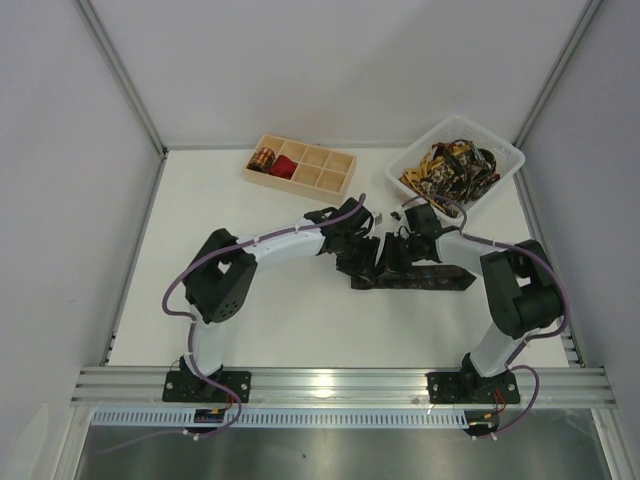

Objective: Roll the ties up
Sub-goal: Roll the tie

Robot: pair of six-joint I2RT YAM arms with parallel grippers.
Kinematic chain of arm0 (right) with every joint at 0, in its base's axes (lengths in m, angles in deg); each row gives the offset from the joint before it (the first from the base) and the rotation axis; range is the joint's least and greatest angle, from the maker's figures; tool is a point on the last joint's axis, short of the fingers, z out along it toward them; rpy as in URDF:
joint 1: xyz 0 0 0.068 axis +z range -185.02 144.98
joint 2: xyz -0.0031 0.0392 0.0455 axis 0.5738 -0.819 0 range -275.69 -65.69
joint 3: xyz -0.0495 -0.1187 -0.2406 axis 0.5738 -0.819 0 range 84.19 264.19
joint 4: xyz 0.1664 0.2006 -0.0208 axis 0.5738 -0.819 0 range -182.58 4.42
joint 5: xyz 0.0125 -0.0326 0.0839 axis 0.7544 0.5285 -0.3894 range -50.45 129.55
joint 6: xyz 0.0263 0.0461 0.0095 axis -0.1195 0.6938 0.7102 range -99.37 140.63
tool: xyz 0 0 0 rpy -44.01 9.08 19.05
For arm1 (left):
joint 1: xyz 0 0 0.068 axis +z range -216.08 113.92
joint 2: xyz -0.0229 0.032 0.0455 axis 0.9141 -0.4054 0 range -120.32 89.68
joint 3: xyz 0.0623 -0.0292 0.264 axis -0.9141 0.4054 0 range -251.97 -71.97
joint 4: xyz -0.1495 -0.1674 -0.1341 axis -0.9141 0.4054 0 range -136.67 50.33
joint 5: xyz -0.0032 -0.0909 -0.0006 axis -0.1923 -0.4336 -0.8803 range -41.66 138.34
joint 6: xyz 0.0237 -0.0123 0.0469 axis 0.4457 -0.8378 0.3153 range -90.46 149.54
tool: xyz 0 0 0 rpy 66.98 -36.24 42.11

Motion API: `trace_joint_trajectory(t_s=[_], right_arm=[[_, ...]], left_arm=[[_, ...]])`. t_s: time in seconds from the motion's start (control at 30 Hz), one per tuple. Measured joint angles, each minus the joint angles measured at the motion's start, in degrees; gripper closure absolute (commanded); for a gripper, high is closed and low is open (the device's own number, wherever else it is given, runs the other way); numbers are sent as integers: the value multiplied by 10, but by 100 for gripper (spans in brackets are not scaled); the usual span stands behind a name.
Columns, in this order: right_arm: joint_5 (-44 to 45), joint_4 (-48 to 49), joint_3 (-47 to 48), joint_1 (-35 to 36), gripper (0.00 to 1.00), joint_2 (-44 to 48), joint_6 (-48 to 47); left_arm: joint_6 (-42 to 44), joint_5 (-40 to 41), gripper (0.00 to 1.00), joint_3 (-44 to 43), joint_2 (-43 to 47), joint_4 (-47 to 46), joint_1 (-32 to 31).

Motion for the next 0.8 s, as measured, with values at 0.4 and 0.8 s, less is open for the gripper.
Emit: trace_joint_trajectory(t_s=[0.4,0.8], right_arm=[[58,-32,10,-39,100,25,-25],[45,55,-15,-38,100,-24,-4]], left_arm=[[2,-9,50,-26,-27,-11,-1],[10,-14,55,-31,-31,-6,6]])
